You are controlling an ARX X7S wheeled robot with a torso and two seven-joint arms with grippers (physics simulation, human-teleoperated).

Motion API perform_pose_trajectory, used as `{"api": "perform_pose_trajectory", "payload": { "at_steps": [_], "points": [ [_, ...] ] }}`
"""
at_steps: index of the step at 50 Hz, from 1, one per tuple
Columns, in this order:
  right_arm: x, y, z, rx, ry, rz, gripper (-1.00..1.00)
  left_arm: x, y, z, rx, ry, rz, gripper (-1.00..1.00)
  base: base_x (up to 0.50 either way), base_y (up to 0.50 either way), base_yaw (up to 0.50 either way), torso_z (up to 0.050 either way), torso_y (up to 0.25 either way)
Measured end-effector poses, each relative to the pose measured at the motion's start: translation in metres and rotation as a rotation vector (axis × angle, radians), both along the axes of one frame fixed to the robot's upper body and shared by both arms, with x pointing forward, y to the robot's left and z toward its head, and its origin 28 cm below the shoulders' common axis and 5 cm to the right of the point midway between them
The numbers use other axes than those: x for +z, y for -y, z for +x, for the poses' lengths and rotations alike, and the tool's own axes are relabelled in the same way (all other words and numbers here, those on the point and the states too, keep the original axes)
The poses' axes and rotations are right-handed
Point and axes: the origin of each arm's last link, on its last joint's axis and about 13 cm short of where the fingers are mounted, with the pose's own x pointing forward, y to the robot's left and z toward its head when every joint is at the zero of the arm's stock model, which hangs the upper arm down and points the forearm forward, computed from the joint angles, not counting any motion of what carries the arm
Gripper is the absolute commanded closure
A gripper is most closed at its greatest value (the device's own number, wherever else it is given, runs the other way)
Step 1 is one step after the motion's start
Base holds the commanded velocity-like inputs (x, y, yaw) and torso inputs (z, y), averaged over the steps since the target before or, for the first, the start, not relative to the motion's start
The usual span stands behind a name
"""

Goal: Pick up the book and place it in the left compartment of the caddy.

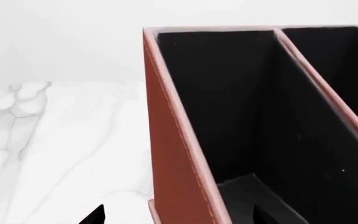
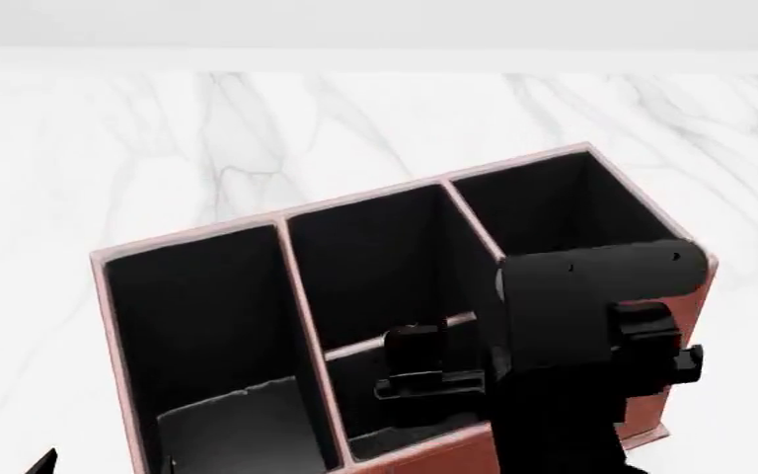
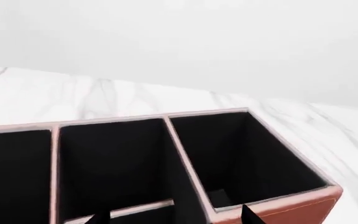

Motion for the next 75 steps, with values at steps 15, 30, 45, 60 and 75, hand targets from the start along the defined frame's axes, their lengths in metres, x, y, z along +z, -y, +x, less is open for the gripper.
{"api": "perform_pose_trajectory", "payload": {
  "at_steps": [15,30,45,60,75],
  "points": [
    [0.053,-0.006,-0.014,0.439,-0.179,-0.102,-1.00,-0.001,0.000,0.000,-0.002,-0.002,-0.001,-1.00,0.00,0.00,0.00,0.000,0.000],
    [0.085,0.013,-0.011,0.676,-0.316,-0.260,-1.00,-0.001,0.000,0.000,-0.002,-0.003,-0.001,-1.00,0.00,0.00,0.00,0.000,0.000],
    [0.100,0.027,-0.003,0.811,-0.478,-0.482,-1.00,-0.002,0.001,0.000,-0.002,0.000,0.003,-1.00,0.00,0.00,0.00,0.000,0.000],
    [0.103,0.038,0.000,0.786,-0.639,-0.632,-1.00,-0.002,0.002,0.001,-0.002,0.001,0.008,-1.00,0.00,0.00,0.00,0.000,0.000],
    [0.105,0.045,-0.001,0.730,-0.734,-0.701,-1.00,-0.002,0.002,0.001,-0.002,0.002,0.013,-1.00,0.00,0.00,0.00,0.000,0.000]
  ]
}}
